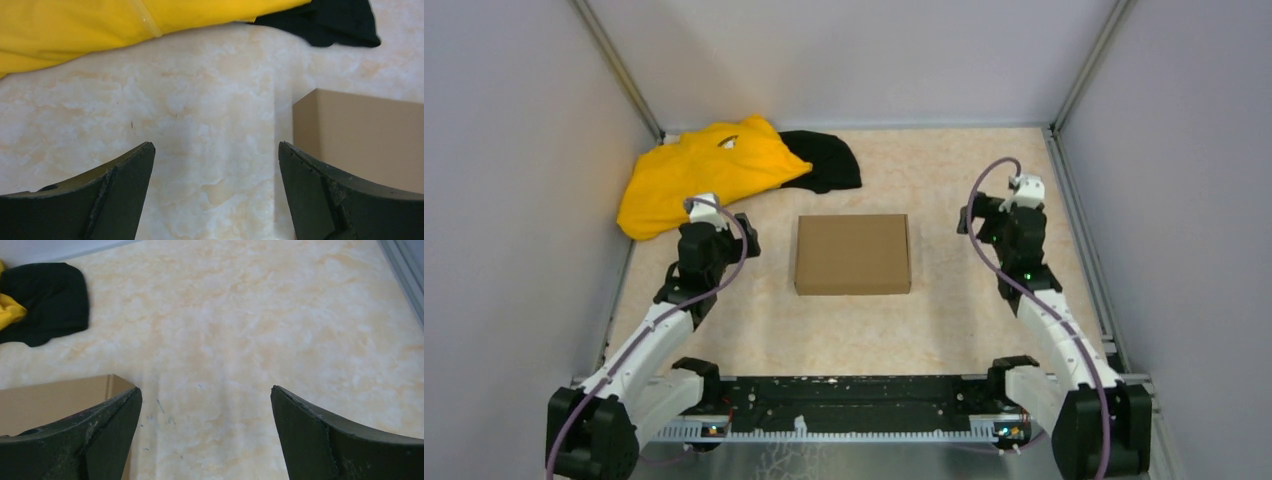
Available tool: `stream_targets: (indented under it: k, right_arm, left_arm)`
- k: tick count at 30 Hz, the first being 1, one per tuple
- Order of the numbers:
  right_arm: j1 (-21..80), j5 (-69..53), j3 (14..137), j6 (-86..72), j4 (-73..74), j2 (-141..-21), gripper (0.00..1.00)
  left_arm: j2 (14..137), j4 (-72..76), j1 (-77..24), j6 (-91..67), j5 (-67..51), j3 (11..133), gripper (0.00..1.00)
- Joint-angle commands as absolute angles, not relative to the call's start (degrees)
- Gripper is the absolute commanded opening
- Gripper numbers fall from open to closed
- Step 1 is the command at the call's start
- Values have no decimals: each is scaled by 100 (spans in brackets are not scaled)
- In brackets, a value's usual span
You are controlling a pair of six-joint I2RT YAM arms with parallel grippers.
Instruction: Fold the paper box
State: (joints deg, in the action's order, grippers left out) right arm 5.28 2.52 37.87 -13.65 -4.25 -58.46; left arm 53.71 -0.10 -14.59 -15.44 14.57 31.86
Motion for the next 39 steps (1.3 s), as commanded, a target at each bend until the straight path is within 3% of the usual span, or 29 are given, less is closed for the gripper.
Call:
stream_targets:
  k: [1,6,10,15,23,28,32,39]
  right_arm:
    - [511,1206,2478,-1214,-1772,-4925,99]
    - [509,2042,1071,-834,-2880,-4054,99]
    - [510,2412,376,-312,-4070,-4081,99]
    - [509,2407,184,-189,-5697,-5330,99]
    - [509,2126,252,-217,-7270,-7079,99]
    - [516,1846,-46,-45,-9622,-8645,99]
    - [575,1575,58,114,-8724,-8323,99]
    - [684,907,76,567,-9021,-8481,99]
  left_arm:
    - [5152,1819,-1351,-769,1475,2335,99]
    - [5660,2758,-1272,-247,1627,1864,99]
    - [6392,3836,-1022,-95,1147,1483,99]
    - [7601,4473,-713,-105,163,1675,99]
    - [8146,4977,-603,68,305,1932,99]
    - [8473,5433,-518,436,203,2027,99]
    - [8741,6185,-396,477,97,1790,99]
    - [9085,7054,-352,477,29,1457,99]
